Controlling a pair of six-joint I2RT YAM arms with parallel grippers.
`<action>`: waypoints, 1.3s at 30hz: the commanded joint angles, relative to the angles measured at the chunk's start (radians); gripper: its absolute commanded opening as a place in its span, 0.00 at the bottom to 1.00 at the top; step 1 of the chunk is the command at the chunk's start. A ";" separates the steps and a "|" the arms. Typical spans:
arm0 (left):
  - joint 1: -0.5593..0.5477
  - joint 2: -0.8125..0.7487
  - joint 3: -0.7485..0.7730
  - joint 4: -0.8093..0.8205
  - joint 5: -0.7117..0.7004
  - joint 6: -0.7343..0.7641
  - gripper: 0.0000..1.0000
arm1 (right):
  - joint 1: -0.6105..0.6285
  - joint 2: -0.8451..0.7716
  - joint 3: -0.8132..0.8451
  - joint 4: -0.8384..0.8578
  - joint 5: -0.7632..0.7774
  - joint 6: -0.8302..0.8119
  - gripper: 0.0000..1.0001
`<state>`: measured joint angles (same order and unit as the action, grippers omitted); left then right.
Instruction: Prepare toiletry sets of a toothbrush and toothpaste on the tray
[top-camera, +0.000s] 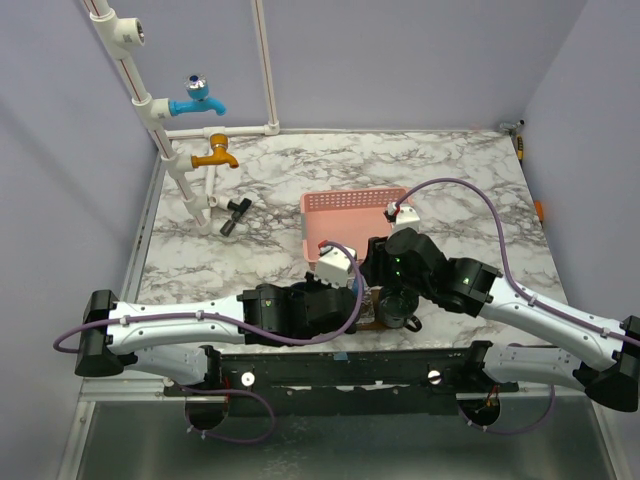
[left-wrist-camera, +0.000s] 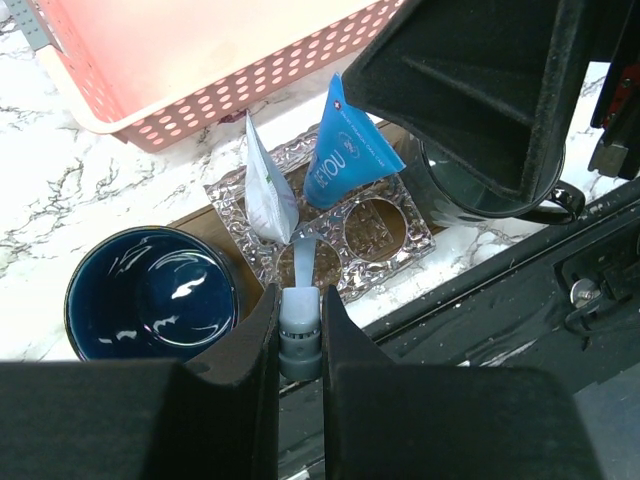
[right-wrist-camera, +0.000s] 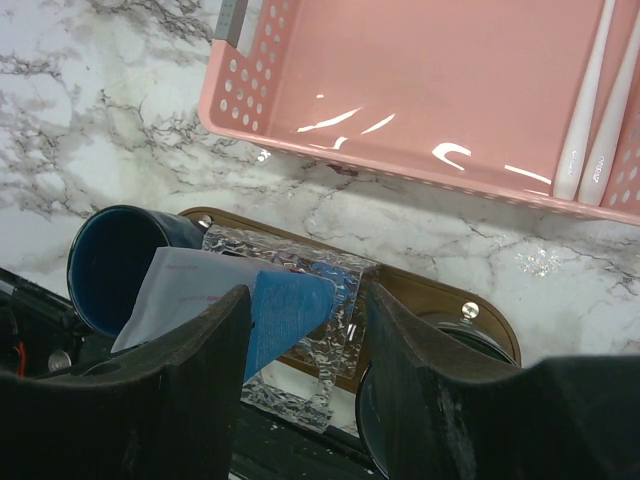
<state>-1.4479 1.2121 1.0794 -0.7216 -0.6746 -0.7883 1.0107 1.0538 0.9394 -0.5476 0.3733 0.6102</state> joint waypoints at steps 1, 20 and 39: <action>-0.008 0.006 -0.019 -0.001 -0.033 -0.021 0.12 | 0.004 0.002 -0.013 0.004 0.009 0.008 0.53; -0.021 -0.010 -0.027 -0.034 -0.037 -0.050 0.21 | 0.004 0.012 0.004 0.001 0.021 -0.002 0.54; -0.049 -0.037 -0.032 -0.086 -0.043 -0.095 0.27 | 0.004 0.025 0.031 -0.008 0.035 -0.005 0.54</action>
<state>-1.4853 1.2003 1.0523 -0.7784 -0.6838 -0.8619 1.0107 1.0679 0.9398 -0.5472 0.3744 0.6098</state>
